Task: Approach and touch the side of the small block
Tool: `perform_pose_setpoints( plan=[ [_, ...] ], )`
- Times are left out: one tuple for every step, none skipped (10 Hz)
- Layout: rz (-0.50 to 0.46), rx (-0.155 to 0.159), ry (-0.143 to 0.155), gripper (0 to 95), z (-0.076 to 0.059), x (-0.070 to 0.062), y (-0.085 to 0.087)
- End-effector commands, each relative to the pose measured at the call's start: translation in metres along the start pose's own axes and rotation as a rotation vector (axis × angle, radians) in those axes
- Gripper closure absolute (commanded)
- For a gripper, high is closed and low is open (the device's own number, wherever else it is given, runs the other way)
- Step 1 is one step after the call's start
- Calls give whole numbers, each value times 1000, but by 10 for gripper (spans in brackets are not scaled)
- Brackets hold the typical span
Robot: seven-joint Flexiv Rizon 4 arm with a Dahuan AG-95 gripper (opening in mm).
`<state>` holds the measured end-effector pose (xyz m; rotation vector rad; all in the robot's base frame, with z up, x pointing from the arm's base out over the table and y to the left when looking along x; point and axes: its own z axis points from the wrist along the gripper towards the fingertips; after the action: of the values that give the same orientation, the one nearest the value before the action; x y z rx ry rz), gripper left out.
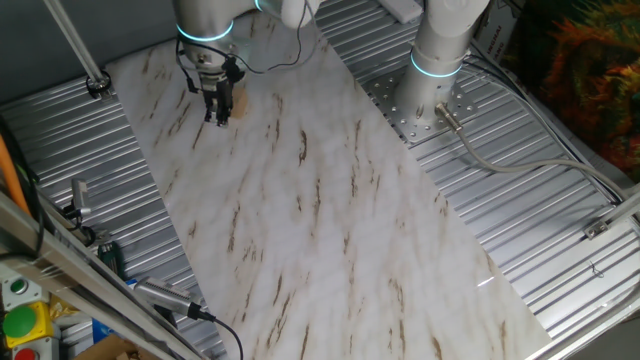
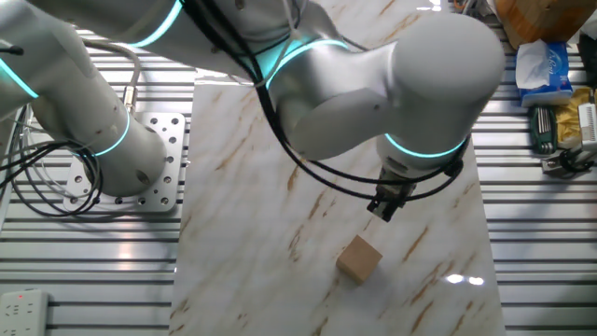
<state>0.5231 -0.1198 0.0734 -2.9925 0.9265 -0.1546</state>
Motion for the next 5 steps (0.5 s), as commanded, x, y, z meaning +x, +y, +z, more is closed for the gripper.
perform_pose_setpoints(
  plan=[
    [-16, 7, -7, 950, 2, 2, 6],
    [-36, 8, -6, 950, 3, 4, 9],
    [-44, 8, -6, 950, 3, 9, 13],
    [-56, 9, -4, 950, 2, 13, 16],
    [-79, 19, -9, 950, 2, 15, 18]
  ],
)
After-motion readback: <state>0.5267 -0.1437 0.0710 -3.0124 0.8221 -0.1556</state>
